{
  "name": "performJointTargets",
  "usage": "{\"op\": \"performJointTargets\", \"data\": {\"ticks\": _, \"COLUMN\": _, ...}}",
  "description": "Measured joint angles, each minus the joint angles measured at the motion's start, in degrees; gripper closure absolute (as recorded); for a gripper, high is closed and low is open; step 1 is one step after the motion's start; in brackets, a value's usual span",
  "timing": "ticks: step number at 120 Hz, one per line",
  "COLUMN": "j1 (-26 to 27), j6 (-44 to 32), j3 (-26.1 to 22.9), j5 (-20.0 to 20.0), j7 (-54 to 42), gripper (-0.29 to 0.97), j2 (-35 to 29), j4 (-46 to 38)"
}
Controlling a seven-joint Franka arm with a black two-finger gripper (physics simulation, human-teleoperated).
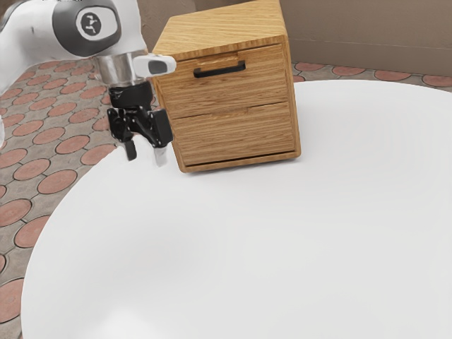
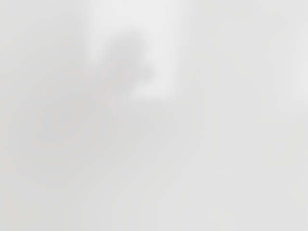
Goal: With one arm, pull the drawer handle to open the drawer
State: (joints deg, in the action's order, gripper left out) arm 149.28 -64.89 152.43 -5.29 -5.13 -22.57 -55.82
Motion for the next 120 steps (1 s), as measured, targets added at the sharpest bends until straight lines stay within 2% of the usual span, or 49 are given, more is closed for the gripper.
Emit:
{"op": "performJointTargets", "data": {"ticks": 24, "j1": 1.2, "j6": -10.1, "j3": 0.3, "j5": -0.4, "j7": -1.5, "gripper": 0.0, "j2": 0.0, "j4": 0.1}}
{"op": "performJointTargets", "data": {"ticks": 43, "j1": 3.8, "j6": -15.8, "j3": -0.1, "j5": -4.9, "j7": -2.5, "gripper": 0.0, "j2": -1.9, "j4": 5.1}}
{"op": "performJointTargets", "data": {"ticks": 51, "j1": 5.4, "j6": -18.1, "j3": -0.5, "j5": -6.9, "j7": -2.8, "gripper": 0.0, "j2": 1.3, "j4": 7.4}}
{"op": "performJointTargets", "data": {"ticks": 56, "j1": 6.4, "j6": -19.5, "j3": -2.4, "j5": -7.9, "j7": -2.9, "gripper": 0.0, "j2": 3.7, "j4": 8.0}}
{"op": "performJointTargets", "data": {"ticks": 62, "j1": 7.4, "j6": -20.8, "j3": -7.2, "j5": -9.0, "j7": -3.1, "gripper": 0.0, "j2": 5.1, "j4": 5.6}}
{"op": "performJointTargets", "data": {"ticks": 71, "j1": 9.7, "j6": -22.3, "j3": -13.9, "j5": -11.4, "j7": -3.4, "gripper": 0.0, "j2": 5.4, "j4": 1.2}}
{"op": "performJointTargets", "data": {"ticks": 79, "j1": 10.6, "j6": -23.3, "j3": -16.7, "j5": -13.1, "j7": -3.8, "gripper": 0.0, "j2": 4.9, "j4": -1.9}}
{"op": "performJointTargets", "data": {"ticks": 96, "j1": 7.5, "j6": -23.3, "j3": -14.9, "j5": -17.7, "j7": -5.8, "gripper": 0.0, "j2": 4.0, "j4": -3.4}}
{"op": "performJointTargets", "data": {"ticks": 108, "j1": 2.0, "j6": -22.9, "j3": -13.1, "j5": -19.0, "j7": -8.2, "gripper": 0.0, "j2": 3.8, "j4": -3.4}}
{"op": "performJointTargets", "data": {"ticks": 120, "j1": 0.0, "j6": -25.2, "j3": -11.1, "j5": -19.6, "j7": -11.6, "gripper": 0.0, "j2": 1.1, "j4": -3.0}}
